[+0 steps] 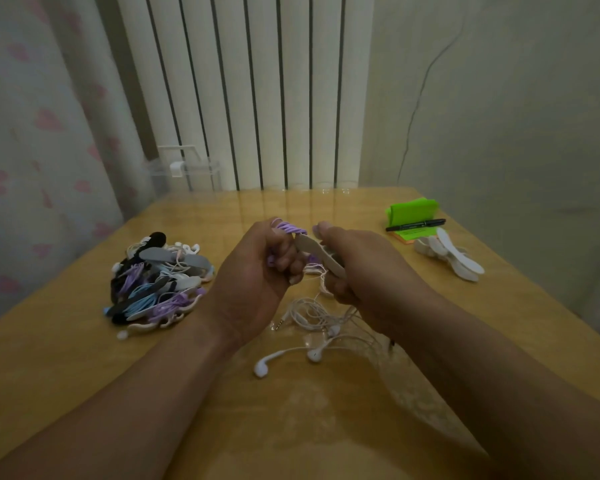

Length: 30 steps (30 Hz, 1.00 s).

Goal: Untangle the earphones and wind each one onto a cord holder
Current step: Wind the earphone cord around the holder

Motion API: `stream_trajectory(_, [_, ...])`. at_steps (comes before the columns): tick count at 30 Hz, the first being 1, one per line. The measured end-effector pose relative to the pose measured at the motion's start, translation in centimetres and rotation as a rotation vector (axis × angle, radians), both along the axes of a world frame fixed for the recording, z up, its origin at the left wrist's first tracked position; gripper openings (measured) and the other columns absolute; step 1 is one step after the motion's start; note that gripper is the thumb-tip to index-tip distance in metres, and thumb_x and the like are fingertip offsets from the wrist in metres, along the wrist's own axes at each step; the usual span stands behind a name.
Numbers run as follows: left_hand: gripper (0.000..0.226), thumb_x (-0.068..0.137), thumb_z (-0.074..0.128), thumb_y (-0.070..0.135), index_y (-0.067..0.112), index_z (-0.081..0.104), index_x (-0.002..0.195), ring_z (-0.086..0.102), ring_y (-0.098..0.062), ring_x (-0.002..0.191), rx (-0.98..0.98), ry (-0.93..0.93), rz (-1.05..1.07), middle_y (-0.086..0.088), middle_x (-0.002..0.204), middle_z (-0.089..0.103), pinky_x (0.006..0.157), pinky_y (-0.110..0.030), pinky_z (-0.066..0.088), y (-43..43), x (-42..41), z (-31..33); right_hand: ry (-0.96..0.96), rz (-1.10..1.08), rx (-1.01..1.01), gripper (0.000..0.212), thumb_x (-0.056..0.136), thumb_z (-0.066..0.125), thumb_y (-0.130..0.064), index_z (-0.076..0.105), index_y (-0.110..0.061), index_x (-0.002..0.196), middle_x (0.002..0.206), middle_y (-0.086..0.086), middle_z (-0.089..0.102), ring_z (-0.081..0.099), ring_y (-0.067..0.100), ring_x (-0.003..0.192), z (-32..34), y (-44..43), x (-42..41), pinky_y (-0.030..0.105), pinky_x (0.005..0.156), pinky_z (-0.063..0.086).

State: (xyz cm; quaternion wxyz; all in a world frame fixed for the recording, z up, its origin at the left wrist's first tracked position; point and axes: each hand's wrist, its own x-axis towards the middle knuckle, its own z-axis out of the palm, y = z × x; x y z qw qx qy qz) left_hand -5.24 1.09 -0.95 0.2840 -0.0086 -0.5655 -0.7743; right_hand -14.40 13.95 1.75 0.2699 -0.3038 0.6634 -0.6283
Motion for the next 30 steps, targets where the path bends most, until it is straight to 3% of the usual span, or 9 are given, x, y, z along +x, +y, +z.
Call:
stream_trajectory(5, [0.023, 0.089, 0.045, 0.018, 0.019, 0.043, 0.065, 0.035, -0.019, 0.067, -0.081, 0.033, 0.022, -0.004, 0.066, 0.029, 0.06, -0.03, 0.039, 0.5, 0.2, 0.3, 0.112, 0.02, 0.007, 0.045, 0.106, 0.049, -0.05, 0.066, -0.009, 0.116, 0.075, 0.006, 0.05, 0.045, 0.013, 0.053, 0.1, 0.1, 0.3, 0.031, 0.051, 0.035])
stream_trajectory(13, [0.025, 0.096, 0.041, 0.016, 0.02, 0.053, 0.075, 0.04, -0.022, 0.073, -0.45, -0.031, 0.175, -0.001, 0.074, 0.045, 0.07, -0.04, 0.041, 1.8, 0.6, 0.0, 0.312, -0.059, -0.013, 0.039, 0.105, 0.048, -0.055, 0.062, -0.019, 0.103, 0.087, 0.002, 0.067, 0.062, 0.015, 0.069, 0.1, 0.2, 0.6, 0.038, 0.064, 0.052])
stream_trajectory(16, [0.021, 0.093, 0.043, 0.013, 0.019, 0.056, 0.077, 0.044, -0.016, 0.073, -0.493, 0.011, 0.177, 0.001, 0.074, 0.048, 0.07, -0.032, 0.044, 2.9, 0.7, 0.5, 0.428, -0.075, -0.091, 0.035, 0.106, 0.05, -0.051, 0.059, -0.02, 0.094, 0.076, -0.006, 0.061, 0.055, 0.006, 0.064, 0.0, 0.8, 0.2, 0.025, 0.059, 0.045])
stream_trajectory(18, [0.019, 0.092, 0.046, 0.016, 0.018, 0.059, 0.078, 0.046, -0.02, 0.074, -0.489, 0.071, 0.175, -0.001, 0.075, 0.05, 0.07, -0.033, 0.045, 3.3, 0.9, 0.8, 0.469, -0.051, -0.191, 0.033, 0.106, 0.051, -0.045, 0.059, -0.016, 0.095, 0.074, -0.009, 0.06, 0.055, 0.002, 0.065, 0.1, 1.0, 0.3, 0.017, 0.057, 0.045])
stream_trajectory(20, [0.024, 0.091, 0.047, 0.022, 0.001, 0.057, 0.085, 0.043, -0.033, 0.075, -0.458, 0.094, 0.145, -0.016, 0.078, 0.048, 0.071, -0.042, 0.044, 3.4, 1.1, 1.0, 0.429, -0.004, -0.295, 0.033, 0.105, 0.052, -0.039, 0.059, -0.008, 0.1, 0.076, -0.009, 0.062, 0.059, 0.0, 0.067, 0.3, 1.2, 0.7, 0.015, 0.06, 0.049])
stream_trajectory(22, [0.025, 0.094, 0.044, 0.02, 0.001, 0.055, 0.083, 0.041, -0.029, 0.072, -0.344, 0.106, 0.081, -0.014, 0.075, 0.041, 0.069, -0.038, 0.043, 3.4, 1.3, 1.2, 0.347, 0.051, -0.364, 0.038, 0.102, 0.053, -0.038, 0.058, -0.001, 0.104, 0.085, 0.005, 0.068, 0.064, 0.007, 0.071, 0.7, 1.3, 1.2, 0.017, 0.062, 0.053])
stream_trajectory(24, [0.023, 0.094, 0.044, 0.02, 0.01, 0.045, 0.073, 0.034, -0.019, 0.069, -0.24, 0.128, 0.025, -0.006, 0.072, 0.032, 0.066, -0.033, 0.039, 3.2, 1.5, 1.2, 0.269, 0.084, -0.404, 0.045, 0.099, 0.055, -0.04, 0.054, 0.004, 0.104, 0.093, 0.025, 0.065, 0.067, 0.022, 0.074, 0.8, 1.3, 1.7, 0.03, 0.064, 0.057])
stream_trajectory(27, [0.034, 0.09, 0.052, 0.027, 0.007, 0.029, 0.075, 0.025, -0.026, 0.073, -0.169, 0.134, 0.012, -0.009, 0.075, 0.024, 0.067, -0.035, 0.036, 2.9, 1.5, 1.0, 0.271, 0.045, -0.418, 0.043, 0.102, 0.06, -0.042, 0.054, 0.001, 0.101, 0.094, 0.032, 0.063, 0.066, 0.045, 0.082, 0.4, 0.9, 2.0, 0.05, 0.068, 0.058])
stream_trajectory(30, [0.031, 0.089, 0.056, 0.028, 0.013, 0.035, 0.071, 0.029, -0.022, 0.072, -0.083, 0.145, -0.007, -0.009, 0.075, 0.024, 0.067, -0.03, 0.041, 3.0, 1.4, 1.0, 0.29, -0.007, -0.452, 0.04, 0.098, 0.062, -0.044, 0.056, -0.004, 0.095, 0.087, 0.022, 0.064, 0.066, 0.032, 0.073, 0.1, 0.7, 2.2, 0.037, 0.062, 0.057])
